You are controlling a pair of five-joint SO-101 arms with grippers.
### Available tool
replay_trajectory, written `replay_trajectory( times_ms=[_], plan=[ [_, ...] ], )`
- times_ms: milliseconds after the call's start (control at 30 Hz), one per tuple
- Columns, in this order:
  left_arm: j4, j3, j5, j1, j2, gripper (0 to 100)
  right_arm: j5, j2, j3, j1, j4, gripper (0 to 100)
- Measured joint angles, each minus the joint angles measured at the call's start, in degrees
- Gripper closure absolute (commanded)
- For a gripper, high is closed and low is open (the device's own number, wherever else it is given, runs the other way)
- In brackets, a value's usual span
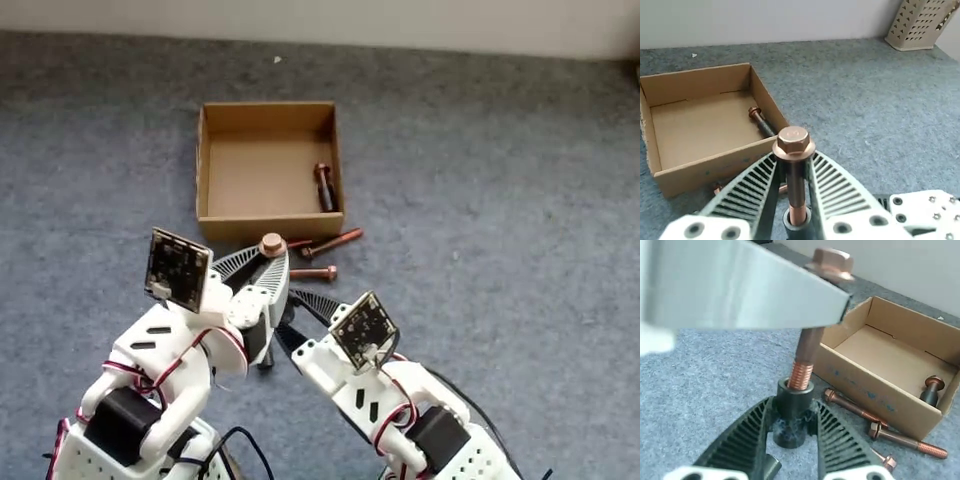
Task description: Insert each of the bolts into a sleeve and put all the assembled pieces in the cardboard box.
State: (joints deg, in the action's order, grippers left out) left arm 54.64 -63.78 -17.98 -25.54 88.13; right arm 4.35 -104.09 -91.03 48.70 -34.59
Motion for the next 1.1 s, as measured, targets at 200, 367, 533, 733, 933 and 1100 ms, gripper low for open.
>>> replay_trajectory(
  times_ms=[200,367,533,733,933,1100],
  plan=[
    [-0.1,-3.1,5.8,-2.2,-0.6,98,-3.3,-0.1,0.1,-2.4,0.1,99.5],
    [1.8,-4.4,10.1,-4.2,-0.6,81,-4.8,-0.1,0.1,-2.6,0.1,99.5],
    [8.1,-4.2,10.7,-0.6,0.1,75,-4.7,0.0,-0.6,-3.3,0.0,99.5],
    [12.3,-1.1,11.5,9.4,-0.4,75,-5.1,0.0,-0.8,-8.1,0.0,99.5],
    [14.7,1.3,14.8,21.9,0.0,77,-11.7,0.0,-0.8,-12.4,-0.3,99.5],
    [14.7,-1.1,15.0,34.3,-0.3,98,-12.5,0.0,-0.8,-13.9,-6.2,99.5]
  ],
)
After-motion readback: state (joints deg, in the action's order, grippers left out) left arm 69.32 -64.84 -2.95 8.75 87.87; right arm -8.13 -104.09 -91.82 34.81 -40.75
